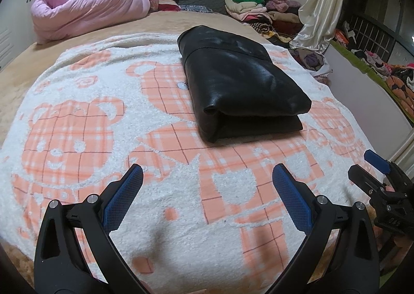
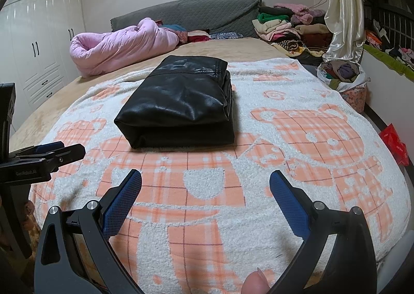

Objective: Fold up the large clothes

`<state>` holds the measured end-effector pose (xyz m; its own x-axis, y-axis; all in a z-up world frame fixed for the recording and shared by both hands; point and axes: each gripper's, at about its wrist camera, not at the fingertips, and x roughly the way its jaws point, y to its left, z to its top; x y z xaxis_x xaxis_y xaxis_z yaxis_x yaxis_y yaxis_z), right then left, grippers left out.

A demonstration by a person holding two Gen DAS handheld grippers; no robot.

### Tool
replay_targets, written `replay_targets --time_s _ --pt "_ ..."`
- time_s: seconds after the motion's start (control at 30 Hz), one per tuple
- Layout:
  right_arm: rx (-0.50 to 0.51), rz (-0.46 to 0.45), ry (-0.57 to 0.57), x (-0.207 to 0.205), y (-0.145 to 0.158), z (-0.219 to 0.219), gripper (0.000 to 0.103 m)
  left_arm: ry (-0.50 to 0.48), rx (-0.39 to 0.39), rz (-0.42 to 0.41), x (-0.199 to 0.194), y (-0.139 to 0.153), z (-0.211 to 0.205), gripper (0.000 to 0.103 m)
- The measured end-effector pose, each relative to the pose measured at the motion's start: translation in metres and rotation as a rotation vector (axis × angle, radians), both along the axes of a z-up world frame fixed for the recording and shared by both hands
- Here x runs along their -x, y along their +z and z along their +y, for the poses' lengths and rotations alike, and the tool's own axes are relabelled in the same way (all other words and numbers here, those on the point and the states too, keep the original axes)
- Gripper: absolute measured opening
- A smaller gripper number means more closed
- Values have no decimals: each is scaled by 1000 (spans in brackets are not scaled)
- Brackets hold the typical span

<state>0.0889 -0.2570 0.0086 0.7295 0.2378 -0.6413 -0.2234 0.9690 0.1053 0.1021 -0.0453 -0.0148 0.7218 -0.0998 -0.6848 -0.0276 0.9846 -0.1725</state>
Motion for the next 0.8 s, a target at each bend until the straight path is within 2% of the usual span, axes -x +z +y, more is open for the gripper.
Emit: replay_targets --time_s 0.8 --pt "10 -8 -22 3 4 -2 99 25 -9 30 5 -4 5 94"
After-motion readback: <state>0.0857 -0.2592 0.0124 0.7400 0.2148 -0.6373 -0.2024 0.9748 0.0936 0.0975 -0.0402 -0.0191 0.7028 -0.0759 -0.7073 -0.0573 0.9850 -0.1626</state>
